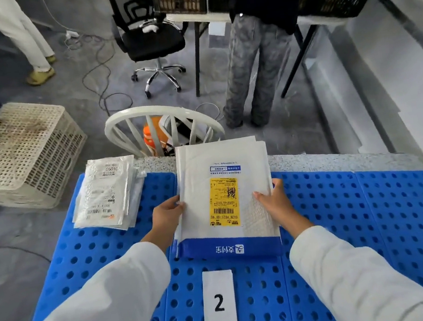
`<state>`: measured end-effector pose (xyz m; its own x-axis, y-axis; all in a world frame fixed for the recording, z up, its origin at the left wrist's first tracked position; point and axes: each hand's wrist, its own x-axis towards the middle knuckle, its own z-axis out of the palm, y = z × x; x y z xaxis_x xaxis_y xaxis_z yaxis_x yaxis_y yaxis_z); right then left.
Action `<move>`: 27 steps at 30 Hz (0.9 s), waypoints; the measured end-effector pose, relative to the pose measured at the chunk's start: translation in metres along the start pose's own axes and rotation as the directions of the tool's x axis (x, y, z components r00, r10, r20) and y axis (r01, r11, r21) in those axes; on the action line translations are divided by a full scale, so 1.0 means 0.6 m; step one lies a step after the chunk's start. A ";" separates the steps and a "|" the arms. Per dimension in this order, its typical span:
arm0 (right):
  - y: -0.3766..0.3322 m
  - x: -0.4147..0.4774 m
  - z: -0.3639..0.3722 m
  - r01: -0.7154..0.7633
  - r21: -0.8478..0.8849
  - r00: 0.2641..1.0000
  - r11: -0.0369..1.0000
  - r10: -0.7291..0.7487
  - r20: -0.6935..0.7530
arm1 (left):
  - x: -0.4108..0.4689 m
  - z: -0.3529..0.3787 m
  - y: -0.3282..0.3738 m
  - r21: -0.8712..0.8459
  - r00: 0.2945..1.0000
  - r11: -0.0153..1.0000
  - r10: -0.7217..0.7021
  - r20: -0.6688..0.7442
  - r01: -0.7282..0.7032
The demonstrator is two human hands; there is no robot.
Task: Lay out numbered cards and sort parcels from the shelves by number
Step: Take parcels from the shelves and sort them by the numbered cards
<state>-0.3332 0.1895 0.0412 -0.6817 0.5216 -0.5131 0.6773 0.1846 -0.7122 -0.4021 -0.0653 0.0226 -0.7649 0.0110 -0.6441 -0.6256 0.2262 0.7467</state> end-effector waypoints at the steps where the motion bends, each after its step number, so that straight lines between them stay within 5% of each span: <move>1: 0.000 -0.001 0.001 0.004 -0.023 1.000 1.000 -0.004 -0.006 | 0.004 0.000 -0.003 0.011 1.000 1.000 0.003 0.000 -0.003; 7: 0.012 -0.016 0.002 0.076 -0.205 0.979 0.976 -0.112 -0.172 | 0.021 -0.015 0.032 0.237 0.991 0.964 0.132 -0.019 -0.124; 10: -0.003 -0.037 -0.012 0.067 -0.337 0.965 0.939 -0.147 -0.219 | 0.013 -0.026 0.079 0.500 0.955 0.815 0.277 0.108 -0.293; 15: -0.058 -0.072 -0.058 0.144 -0.582 0.950 0.801 -0.276 -0.144 | -0.016 -0.012 0.171 0.671 0.777 0.410 0.446 0.444 -0.618; 20: -0.107 -0.125 -0.099 0.231 -0.685 0.928 0.691 -0.369 -0.059 | -0.095 0.014 0.245 0.661 0.609 0.099 0.509 0.608 -0.744; 27: -0.122 -0.228 -0.186 0.212 -0.725 0.916 0.656 -0.393 -0.087 | -0.205 0.031 0.292 0.564 0.391 -0.091 0.630 0.671 -0.821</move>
<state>-0.2588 0.1978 0.2171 -0.8659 0.4778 -0.1483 0.5001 0.8353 -0.2284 -0.4144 -0.0086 0.2296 -0.5899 0.8003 0.1074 0.7717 0.5197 0.3667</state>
